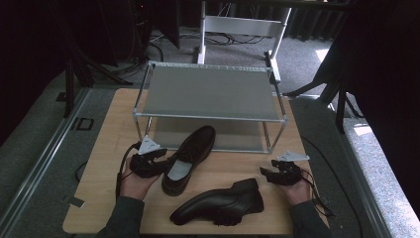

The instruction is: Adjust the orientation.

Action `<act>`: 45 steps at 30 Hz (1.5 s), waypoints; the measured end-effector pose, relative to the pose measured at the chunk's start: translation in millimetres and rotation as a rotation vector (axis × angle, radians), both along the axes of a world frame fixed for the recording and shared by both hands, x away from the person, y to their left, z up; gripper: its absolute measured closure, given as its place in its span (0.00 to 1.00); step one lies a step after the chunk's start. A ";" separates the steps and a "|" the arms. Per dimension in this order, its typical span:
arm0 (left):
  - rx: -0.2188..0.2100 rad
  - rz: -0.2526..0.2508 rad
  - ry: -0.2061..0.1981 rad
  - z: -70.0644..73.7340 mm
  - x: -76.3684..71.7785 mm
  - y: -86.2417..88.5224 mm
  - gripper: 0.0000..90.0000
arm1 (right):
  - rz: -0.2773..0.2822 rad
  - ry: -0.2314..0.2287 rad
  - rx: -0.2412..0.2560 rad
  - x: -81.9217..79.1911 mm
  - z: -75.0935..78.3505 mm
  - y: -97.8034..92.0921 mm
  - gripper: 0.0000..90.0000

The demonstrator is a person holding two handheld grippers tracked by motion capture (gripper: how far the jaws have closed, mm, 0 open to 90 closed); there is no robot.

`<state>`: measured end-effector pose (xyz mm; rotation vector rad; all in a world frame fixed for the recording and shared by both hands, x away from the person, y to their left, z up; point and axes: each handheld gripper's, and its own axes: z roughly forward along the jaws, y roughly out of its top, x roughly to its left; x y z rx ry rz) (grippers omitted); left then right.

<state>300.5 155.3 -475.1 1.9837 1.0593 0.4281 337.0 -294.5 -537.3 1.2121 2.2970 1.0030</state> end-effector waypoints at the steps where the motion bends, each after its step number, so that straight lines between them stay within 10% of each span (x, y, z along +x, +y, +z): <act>1: 0.010 -0.004 0.007 -0.9 0.7 -1.4 0.63 | 0.007 0.001 0.003 -0.8 1.0 0.7 0.42; 25: 0.062 0.050 0.065 -9.5 7.6 -6.3 0.94 | 0.279 -0.092 -0.033 -78.9 55.5 24.7 0.38; 45: 0.092 0.187 0.066 -13.0 -58.7 26.6 0.94 | 0.381 -0.081 -0.073 -105.3 49.9 27.0 0.31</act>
